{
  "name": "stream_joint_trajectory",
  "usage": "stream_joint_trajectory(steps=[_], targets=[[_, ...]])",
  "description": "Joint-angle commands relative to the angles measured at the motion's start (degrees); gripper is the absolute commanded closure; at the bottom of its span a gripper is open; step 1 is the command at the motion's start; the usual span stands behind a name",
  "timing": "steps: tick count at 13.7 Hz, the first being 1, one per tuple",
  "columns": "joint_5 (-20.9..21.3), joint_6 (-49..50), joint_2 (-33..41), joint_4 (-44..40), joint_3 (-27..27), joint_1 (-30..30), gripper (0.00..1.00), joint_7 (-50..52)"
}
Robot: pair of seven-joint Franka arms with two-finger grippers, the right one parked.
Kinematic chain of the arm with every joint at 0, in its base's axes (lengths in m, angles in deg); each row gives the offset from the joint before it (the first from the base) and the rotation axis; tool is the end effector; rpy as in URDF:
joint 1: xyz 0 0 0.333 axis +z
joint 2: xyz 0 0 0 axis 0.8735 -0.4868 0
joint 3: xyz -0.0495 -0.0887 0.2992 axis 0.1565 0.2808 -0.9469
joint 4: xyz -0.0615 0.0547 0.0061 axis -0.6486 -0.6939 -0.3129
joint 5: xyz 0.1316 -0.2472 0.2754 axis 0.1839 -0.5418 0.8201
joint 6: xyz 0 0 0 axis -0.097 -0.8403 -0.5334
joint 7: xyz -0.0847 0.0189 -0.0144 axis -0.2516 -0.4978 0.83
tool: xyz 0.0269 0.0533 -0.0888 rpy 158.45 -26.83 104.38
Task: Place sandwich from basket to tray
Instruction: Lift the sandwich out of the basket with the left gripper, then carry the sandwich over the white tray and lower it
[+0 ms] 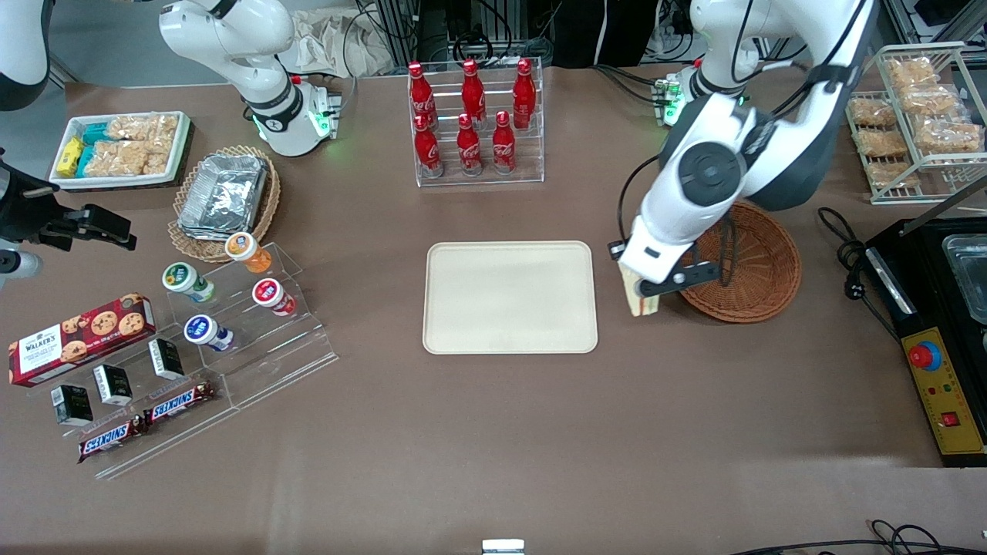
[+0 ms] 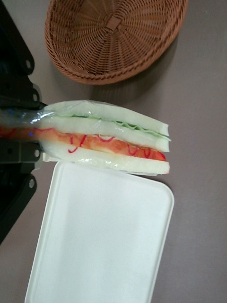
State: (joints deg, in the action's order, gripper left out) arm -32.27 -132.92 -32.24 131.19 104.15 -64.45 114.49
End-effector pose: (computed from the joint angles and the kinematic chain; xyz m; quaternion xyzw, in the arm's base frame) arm 0.5190 -0.2896 0.4005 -0.9912 -0.0986 0.0831 0.0294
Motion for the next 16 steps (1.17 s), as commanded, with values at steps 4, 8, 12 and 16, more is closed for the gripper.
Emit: stream_joint_trajectory(steps=[4,8,12,16], targets=[[5.3,-1.9,-12.2,-6.2,3.0,-3.1,0.75,1.3],[11.3,-5.8,-17.8,-6.1,3.0,-5.5,0.75,6.3],[12.6,-7.8,-20.4,-5.6,3.0,-6.4,0.75,6.5],[12.6,-8.8,-22.1,-5.7,3.0,-7.1,0.74,6.1]])
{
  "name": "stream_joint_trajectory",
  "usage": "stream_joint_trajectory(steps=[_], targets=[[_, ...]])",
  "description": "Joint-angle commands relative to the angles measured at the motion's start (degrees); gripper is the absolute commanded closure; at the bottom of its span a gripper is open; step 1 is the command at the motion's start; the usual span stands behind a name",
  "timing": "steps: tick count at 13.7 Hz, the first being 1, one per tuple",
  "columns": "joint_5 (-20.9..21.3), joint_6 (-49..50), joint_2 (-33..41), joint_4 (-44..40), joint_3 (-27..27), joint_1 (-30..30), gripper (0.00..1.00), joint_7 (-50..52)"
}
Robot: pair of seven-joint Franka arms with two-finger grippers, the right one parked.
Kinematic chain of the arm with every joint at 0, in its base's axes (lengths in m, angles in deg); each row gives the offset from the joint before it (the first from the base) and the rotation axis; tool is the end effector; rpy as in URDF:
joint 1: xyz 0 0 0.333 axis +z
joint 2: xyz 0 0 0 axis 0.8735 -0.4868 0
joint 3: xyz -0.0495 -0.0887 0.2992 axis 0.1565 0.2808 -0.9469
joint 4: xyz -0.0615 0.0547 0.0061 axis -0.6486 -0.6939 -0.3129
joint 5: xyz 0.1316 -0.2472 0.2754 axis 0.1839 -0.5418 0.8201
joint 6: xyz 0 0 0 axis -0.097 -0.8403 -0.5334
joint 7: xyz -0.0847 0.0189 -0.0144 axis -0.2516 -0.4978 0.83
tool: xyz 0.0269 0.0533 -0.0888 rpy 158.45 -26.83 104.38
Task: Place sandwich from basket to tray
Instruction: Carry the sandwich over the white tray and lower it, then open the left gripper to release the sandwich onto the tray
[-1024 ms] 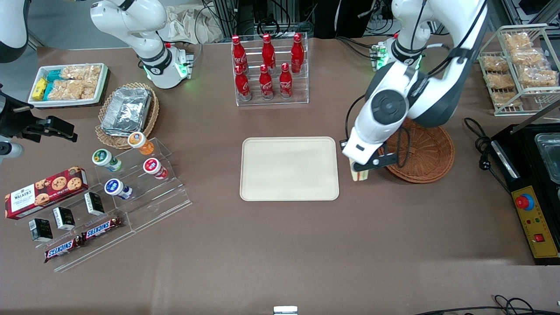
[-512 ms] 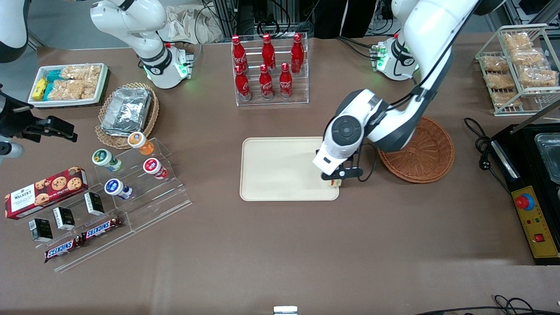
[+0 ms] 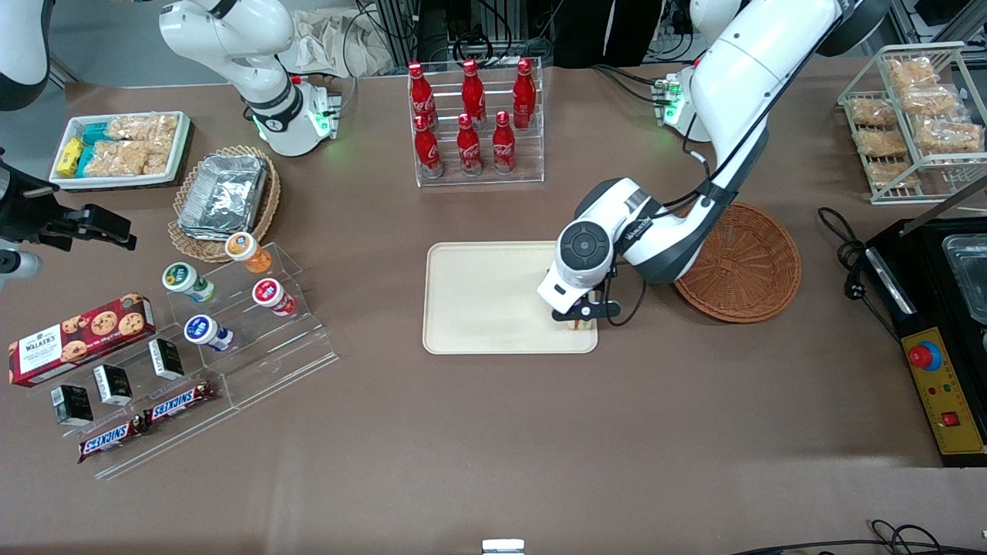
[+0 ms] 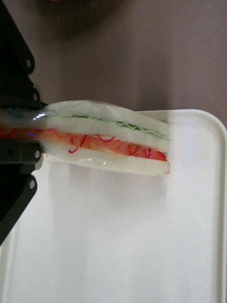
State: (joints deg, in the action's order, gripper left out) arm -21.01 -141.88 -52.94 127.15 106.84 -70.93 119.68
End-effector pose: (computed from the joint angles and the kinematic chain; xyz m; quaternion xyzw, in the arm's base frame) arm 0.5062 -0.3767 0.2440 -0.9919 -0.0233 0.1124 0.0538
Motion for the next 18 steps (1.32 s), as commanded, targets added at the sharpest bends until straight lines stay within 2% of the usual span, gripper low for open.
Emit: stream_joint_trajectory(steps=[1,5,7,8,9,14,18], targets=[[1.5,0.1,-1.8,-1.6,0.3,-0.7,0.74,0.8],[3.1,0.1,-2.9,-1.6,0.2,-1.3,0.74,1.6],[3.1,0.1,-3.1,-1.6,0.1,-1.3,0.64,1.6],[3.1,0.1,-3.1,-1.6,0.1,-1.3,0.35,1.6],[3.1,0.1,-3.1,-1.6,0.0,-1.3,0.0,1.5],[2.9,0.7,-2.1,-1.8,0.0,-1.2,0.0,1.8],[1.8,1.4,2.5,-1.9,-0.1,-0.8,0.0,1.6]])
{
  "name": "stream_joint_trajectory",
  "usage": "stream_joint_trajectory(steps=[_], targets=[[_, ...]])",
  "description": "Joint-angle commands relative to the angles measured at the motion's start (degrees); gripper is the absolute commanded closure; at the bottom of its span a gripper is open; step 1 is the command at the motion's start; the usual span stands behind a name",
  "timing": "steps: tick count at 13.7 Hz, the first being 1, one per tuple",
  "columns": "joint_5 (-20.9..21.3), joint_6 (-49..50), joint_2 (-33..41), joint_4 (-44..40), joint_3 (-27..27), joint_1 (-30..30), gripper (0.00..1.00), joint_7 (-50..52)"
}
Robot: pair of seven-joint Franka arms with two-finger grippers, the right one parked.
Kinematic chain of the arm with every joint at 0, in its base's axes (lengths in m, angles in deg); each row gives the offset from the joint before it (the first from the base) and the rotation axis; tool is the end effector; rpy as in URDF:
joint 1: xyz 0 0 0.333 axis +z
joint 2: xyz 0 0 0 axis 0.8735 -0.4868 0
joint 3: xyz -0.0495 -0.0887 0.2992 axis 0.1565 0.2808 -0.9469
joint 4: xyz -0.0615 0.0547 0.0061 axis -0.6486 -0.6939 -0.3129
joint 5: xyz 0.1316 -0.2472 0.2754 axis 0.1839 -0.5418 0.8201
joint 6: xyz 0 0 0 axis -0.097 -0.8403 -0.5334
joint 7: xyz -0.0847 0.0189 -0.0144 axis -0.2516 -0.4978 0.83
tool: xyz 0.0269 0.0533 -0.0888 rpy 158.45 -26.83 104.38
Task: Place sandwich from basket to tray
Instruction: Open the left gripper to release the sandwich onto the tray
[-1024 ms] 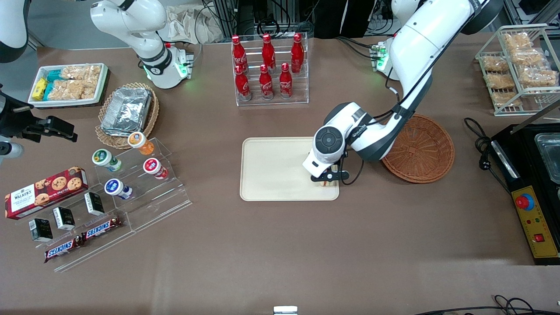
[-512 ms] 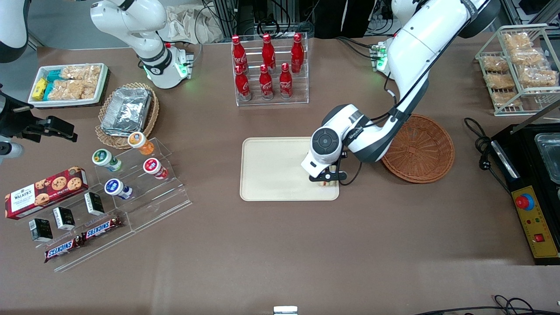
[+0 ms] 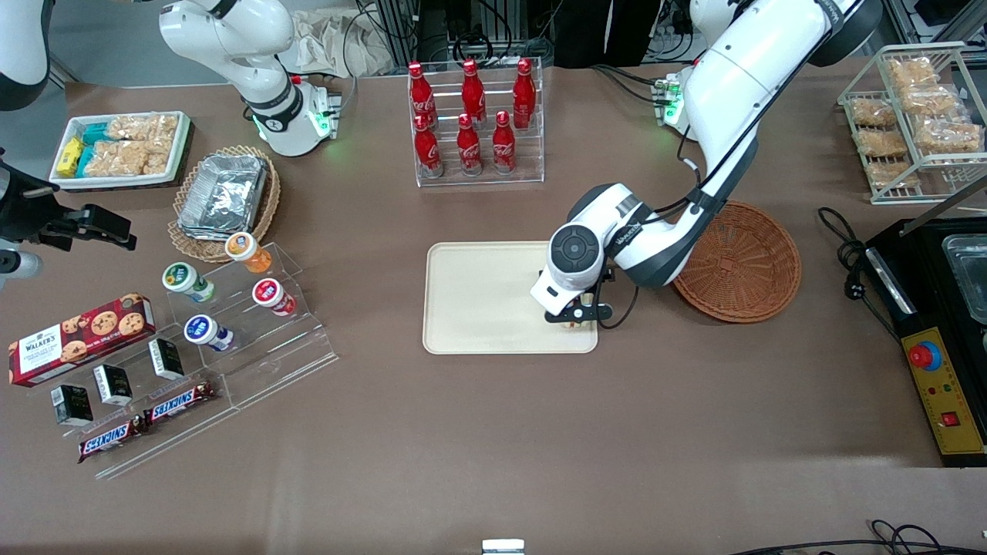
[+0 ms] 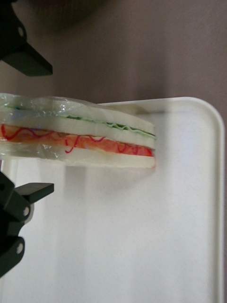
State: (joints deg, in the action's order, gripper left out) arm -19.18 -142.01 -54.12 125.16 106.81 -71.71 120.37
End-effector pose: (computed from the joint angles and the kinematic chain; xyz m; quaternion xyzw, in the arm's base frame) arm 0.5121 -0.3852 0.2456 -0.9935 -0.0184 0.0979 0.0548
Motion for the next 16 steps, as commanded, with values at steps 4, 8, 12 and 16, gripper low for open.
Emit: stream_joint_trajectory(steps=[4,8,12,16], targets=[[-2.7,5.2,10.9,0.3,-0.2,1.8,0.0,-0.8],[-8.8,13.1,20.0,0.6,-0.2,6.9,0.0,-11.5],[-12.1,18.2,26.7,0.8,-4.3,10.2,0.0,-21.7],[-15.4,20.0,32.0,1.1,-12.9,10.0,0.0,-33.2]])
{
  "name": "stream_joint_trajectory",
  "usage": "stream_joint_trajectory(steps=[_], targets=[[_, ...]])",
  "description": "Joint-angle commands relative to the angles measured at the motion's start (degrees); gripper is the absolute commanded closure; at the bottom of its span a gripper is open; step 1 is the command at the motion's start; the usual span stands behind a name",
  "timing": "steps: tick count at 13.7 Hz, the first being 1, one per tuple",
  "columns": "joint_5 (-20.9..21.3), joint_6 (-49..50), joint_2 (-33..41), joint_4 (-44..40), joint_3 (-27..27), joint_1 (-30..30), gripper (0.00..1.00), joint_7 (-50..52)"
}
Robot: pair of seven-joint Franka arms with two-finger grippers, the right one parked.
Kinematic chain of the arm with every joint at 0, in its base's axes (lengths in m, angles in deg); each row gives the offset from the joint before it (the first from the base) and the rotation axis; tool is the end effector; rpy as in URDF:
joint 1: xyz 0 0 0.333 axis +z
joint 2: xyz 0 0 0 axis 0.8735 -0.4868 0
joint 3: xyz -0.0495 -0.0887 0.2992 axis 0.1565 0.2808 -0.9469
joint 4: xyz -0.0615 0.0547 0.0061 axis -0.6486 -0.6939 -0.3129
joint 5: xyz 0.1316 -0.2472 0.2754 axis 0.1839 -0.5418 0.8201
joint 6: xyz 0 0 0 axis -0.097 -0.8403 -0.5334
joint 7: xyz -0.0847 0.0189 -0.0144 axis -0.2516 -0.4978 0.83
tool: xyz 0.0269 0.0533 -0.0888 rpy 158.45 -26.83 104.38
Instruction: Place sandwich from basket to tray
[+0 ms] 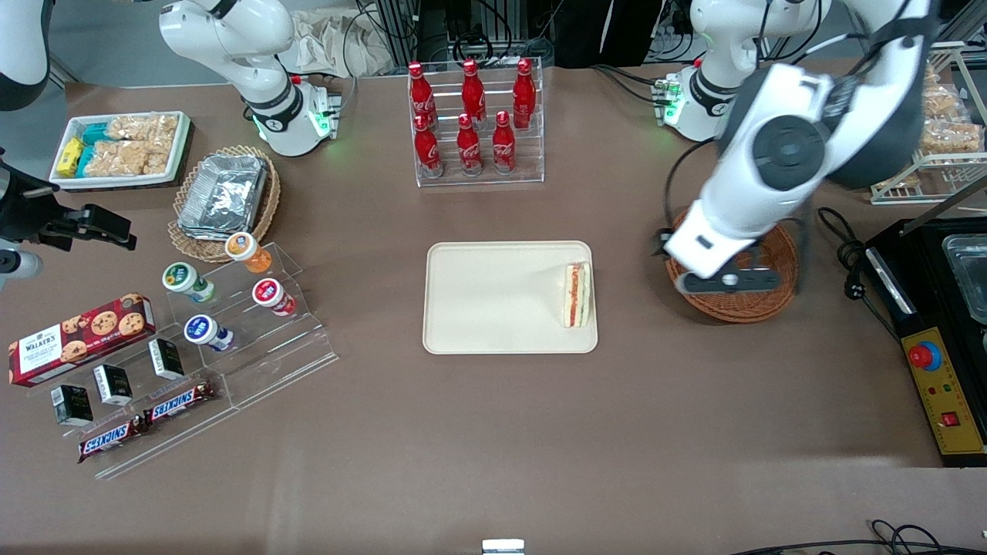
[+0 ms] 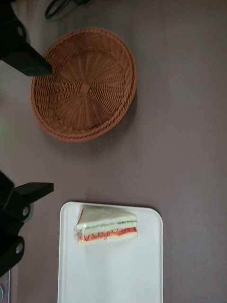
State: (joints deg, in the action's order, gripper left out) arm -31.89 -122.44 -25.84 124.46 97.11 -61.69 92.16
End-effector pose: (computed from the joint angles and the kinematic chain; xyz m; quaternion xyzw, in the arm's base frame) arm 0.5489 -0.1965 0.4972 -0.9974 0.0066 0.0620 0.0353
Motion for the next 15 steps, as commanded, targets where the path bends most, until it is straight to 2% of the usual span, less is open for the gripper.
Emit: stream_joint_trajectory(steps=[1,4,8,15], targets=[[-2.9,0.6,4.8,1.9,-4.9,0.1,0.0,-7.9],[-3.0,1.3,6.9,2.1,-9.9,0.1,0.0,-15.5],[-3.0,1.3,8.6,1.5,-14.5,0.4,0.0,-19.6],[-2.4,1.3,8.9,-1.5,-17.1,1.5,0.0,-19.9]])
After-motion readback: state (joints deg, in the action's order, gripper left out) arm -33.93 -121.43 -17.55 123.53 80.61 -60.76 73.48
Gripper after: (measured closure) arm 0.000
